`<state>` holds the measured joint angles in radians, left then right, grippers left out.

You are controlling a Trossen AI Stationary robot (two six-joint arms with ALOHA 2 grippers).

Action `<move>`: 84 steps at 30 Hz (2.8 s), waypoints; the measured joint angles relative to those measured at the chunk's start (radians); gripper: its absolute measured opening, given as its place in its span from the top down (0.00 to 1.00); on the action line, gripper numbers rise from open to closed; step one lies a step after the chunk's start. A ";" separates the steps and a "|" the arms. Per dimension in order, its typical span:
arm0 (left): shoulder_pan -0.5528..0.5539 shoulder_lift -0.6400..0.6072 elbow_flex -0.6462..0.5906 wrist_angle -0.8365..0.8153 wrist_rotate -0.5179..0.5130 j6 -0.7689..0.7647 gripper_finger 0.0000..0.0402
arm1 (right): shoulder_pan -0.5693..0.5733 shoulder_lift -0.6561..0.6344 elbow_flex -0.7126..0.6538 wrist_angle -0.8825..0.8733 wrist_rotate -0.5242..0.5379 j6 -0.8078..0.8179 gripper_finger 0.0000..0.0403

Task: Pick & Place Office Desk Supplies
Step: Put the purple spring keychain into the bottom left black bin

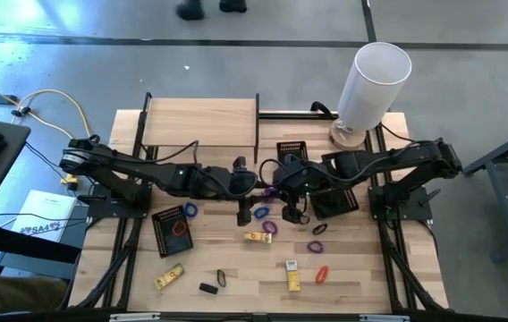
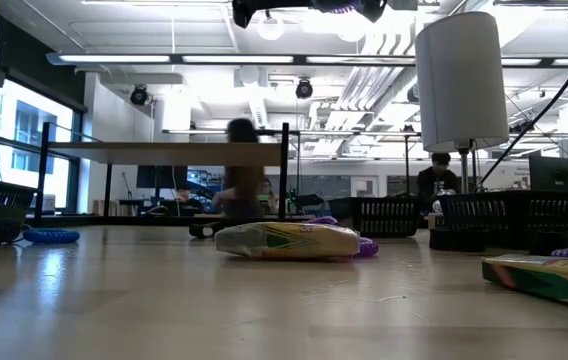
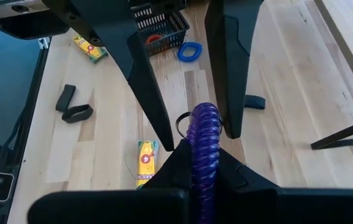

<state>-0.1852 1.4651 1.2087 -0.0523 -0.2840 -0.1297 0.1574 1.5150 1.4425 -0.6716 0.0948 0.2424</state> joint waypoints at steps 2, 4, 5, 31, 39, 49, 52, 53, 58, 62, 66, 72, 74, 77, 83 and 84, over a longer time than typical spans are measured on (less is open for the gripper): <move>0.000 0.000 0.000 0.000 0.000 -0.002 0.67 | 0.000 0.000 0.000 0.000 0.000 -0.001 0.98; 0.000 0.000 0.000 0.000 0.000 -0.002 0.67 | 0.000 0.000 0.000 -0.002 0.000 -0.001 0.98; 0.000 0.000 0.000 0.000 0.000 -0.002 0.67 | 0.000 0.000 0.000 -0.004 0.000 -0.001 0.98; 0.000 -0.002 0.000 0.000 -0.002 -0.017 0.98 | -0.017 0.000 0.000 -0.014 -0.034 0.000 0.97; 0.000 -0.002 0.000 -0.024 -0.002 -0.051 0.99 | -0.027 0.000 0.000 -0.015 -0.042 0.004 0.86; 0.000 -0.005 0.000 -0.051 -0.007 -0.101 0.99 | -0.027 0.000 0.000 0.007 -0.042 0.053 0.51; -0.014 -0.037 0.000 -0.110 -0.014 -0.113 0.99 | -0.027 0.000 0.000 0.020 -0.043 0.055 0.43; -0.022 -0.054 0.000 -0.140 -0.032 -0.118 0.99 | -0.027 0.000 0.000 0.018 -0.045 0.061 0.41; -0.046 -0.142 0.000 -0.273 -0.040 -0.227 1.00 | -0.025 0.000 0.000 0.018 -0.036 0.045 0.37; -0.044 -0.201 0.000 -0.398 0.008 -0.330 1.00 | -0.011 0.009 0.000 0.023 0.033 0.018 0.38; -0.069 -0.261 0.000 -0.597 0.008 -0.426 1.00 | -0.011 0.024 -0.005 0.025 0.048 0.015 0.38; -0.116 -0.340 0.000 -0.932 0.170 -0.739 1.00 | -0.038 0.039 -0.004 0.057 -0.007 0.015 0.38; -0.137 -0.355 0.000 -1.025 0.248 -0.834 1.00 | -0.048 0.039 -0.004 0.064 -0.017 0.015 0.38; -0.171 -0.367 0.000 -1.120 0.385 -0.887 1.00 | -0.058 0.039 -0.004 0.068 -0.018 0.008 0.38; -0.257 -0.370 -0.021 -1.159 0.612 -0.848 0.98 | -0.062 0.039 -0.004 0.079 -0.023 -0.028 0.38; -0.257 -0.370 -0.032 -1.159 0.632 -0.832 0.98 | -0.062 0.039 -0.004 0.079 -0.024 -0.031 0.38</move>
<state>-0.4418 1.0946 1.1772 -1.2113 0.3481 -0.9621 0.0956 1.5539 1.4387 -0.5930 0.0708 0.2117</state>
